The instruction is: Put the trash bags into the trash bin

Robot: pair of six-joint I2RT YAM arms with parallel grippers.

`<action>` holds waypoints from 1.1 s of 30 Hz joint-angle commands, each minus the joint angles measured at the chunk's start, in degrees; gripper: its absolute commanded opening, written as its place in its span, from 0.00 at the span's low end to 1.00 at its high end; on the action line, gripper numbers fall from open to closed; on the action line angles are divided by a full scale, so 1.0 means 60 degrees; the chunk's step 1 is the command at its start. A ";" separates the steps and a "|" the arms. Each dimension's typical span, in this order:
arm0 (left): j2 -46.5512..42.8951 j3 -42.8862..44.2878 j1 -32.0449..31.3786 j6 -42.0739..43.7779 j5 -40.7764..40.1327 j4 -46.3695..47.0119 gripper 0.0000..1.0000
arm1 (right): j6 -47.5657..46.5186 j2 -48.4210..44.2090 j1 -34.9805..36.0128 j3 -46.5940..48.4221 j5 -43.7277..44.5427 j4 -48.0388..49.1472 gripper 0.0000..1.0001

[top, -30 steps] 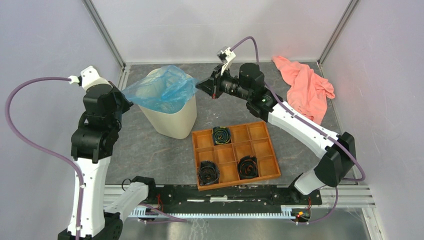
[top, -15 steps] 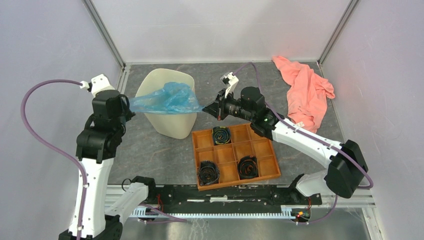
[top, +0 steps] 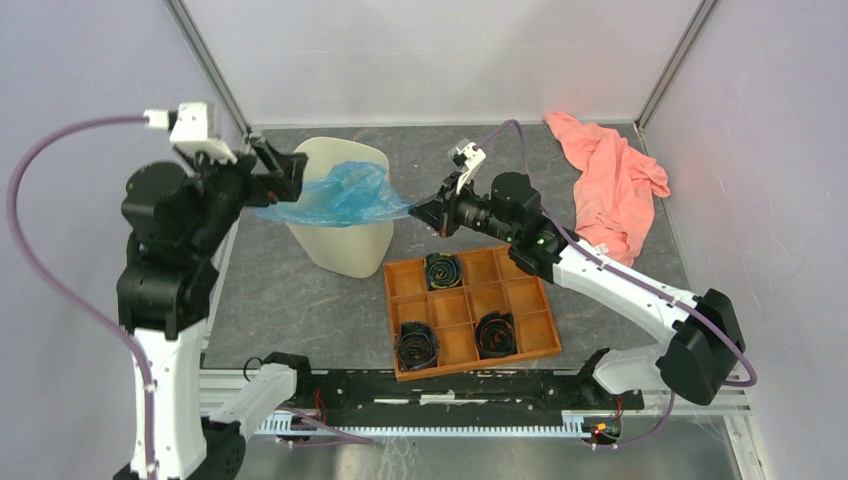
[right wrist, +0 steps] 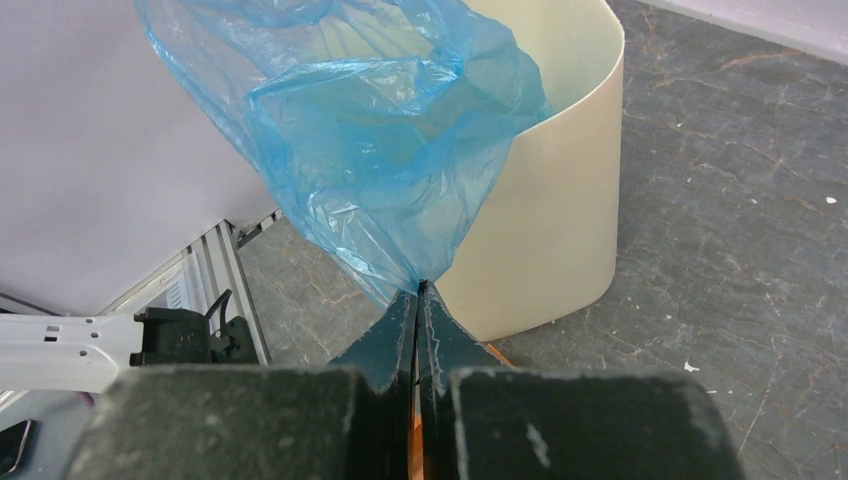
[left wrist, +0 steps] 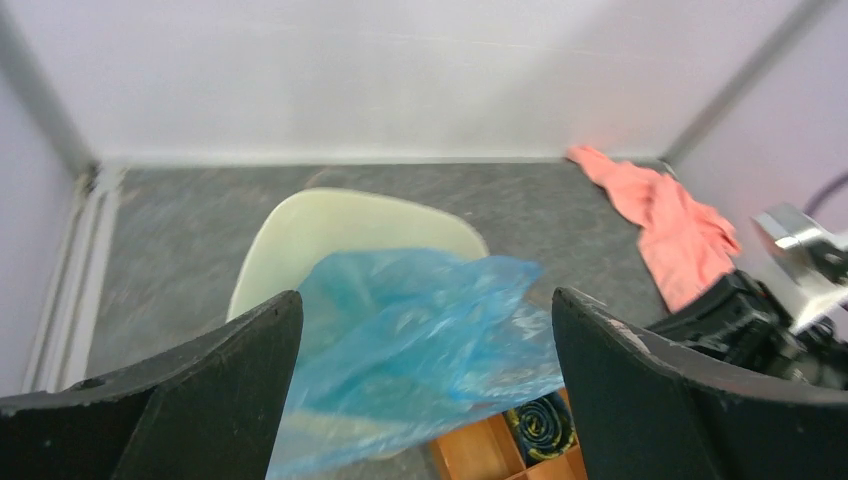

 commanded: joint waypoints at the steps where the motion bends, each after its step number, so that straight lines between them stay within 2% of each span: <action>1: 0.1629 0.0478 -0.0180 0.1477 0.3426 -0.0054 1.00 | -0.0048 -0.0078 -0.0149 0.0349 -0.0145 0.0462 0.01; 6: 0.1901 -0.0196 -0.0278 0.1556 0.4426 0.0330 1.00 | 0.0187 0.0005 -0.0246 0.0392 -0.0479 0.0694 0.00; 10: 0.2043 -0.0592 -0.0293 0.1489 0.3202 0.0274 1.00 | 0.0151 -0.0014 -0.0290 0.0345 -0.0482 0.0716 0.00; 13: 0.2136 -0.0849 -0.0292 0.1428 0.2655 0.0323 0.94 | 0.0230 0.0018 -0.0322 0.0315 -0.0500 0.0799 0.01; 19: 0.2542 -0.0917 -0.0277 0.0508 0.0346 0.0263 0.62 | 0.0441 0.0128 -0.0344 0.0233 -0.0635 0.0985 0.00; 21: 0.2591 -0.0929 -0.0277 0.0174 -0.0468 0.0335 0.46 | 0.0460 0.0126 -0.0343 0.0211 -0.0610 0.0993 0.00; 24: 0.2439 -0.1020 -0.0252 -0.0506 -0.2517 0.0627 0.17 | 0.0496 0.0068 -0.0328 0.0177 -0.0482 0.0953 0.00; 25: 0.2357 -0.1103 -0.0217 -0.0695 -0.3157 0.0770 0.12 | 0.0501 0.0028 -0.0334 0.0152 -0.0387 0.0950 0.01; 29: 0.2022 -0.1443 -0.0024 -0.1297 -0.4969 0.1132 0.08 | 0.0518 -0.0013 -0.0340 -0.0007 -0.0107 0.1048 0.00; 33: 0.2023 -0.1800 0.0316 -0.1383 -0.5956 0.0989 0.03 | 0.0170 0.0253 -0.0383 0.0051 -0.0121 0.0868 0.01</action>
